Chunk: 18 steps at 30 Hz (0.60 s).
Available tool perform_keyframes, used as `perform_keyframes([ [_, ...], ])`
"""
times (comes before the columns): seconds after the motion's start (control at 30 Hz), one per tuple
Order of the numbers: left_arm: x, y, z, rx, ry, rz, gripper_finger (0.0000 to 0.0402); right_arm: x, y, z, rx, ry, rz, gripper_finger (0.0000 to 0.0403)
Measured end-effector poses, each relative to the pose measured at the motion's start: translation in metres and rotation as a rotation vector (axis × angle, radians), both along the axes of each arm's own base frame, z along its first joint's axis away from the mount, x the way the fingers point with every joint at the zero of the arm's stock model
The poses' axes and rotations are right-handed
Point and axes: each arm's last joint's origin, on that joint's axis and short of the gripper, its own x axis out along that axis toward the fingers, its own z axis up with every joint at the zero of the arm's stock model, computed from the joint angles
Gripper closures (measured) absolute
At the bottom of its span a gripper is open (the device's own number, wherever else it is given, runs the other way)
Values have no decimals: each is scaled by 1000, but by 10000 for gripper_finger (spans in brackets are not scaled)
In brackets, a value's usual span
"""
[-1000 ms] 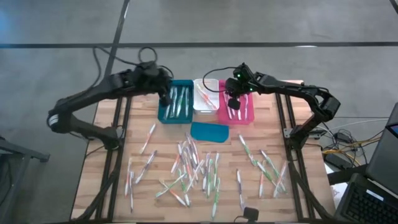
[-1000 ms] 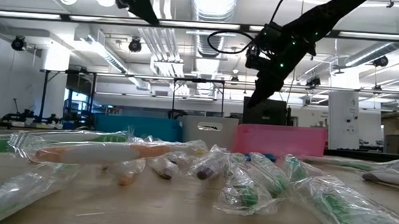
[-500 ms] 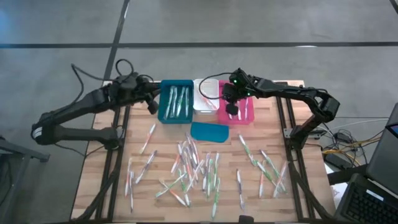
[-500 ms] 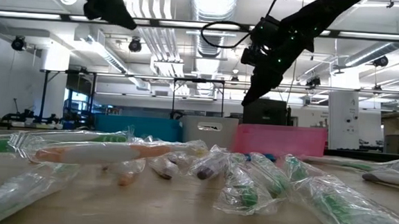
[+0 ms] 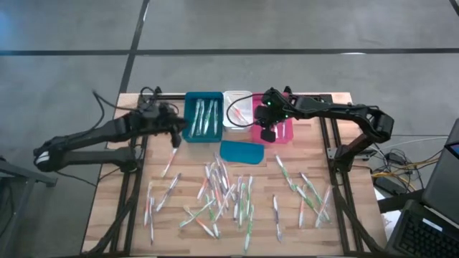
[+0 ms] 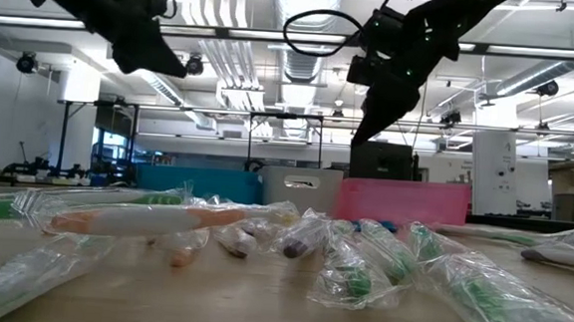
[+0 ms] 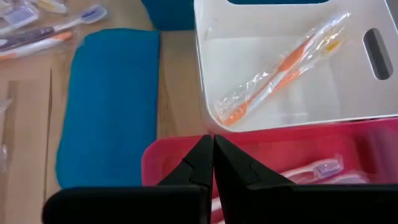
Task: Pick & Place Toothbrushes
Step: Put the purple toothbrush into the pink bin
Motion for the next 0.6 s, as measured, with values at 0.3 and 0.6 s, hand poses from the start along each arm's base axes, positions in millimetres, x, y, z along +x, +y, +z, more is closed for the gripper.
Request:
perform_keyframes([
  [0.3,-7,-29,-10,-238,257,70,362,-2,1,5,-4,-18,-8,394],
  [0.6,-3,-72,-14,-388,305,1,397,-2,1,5,-5,-20,-8,394],
])
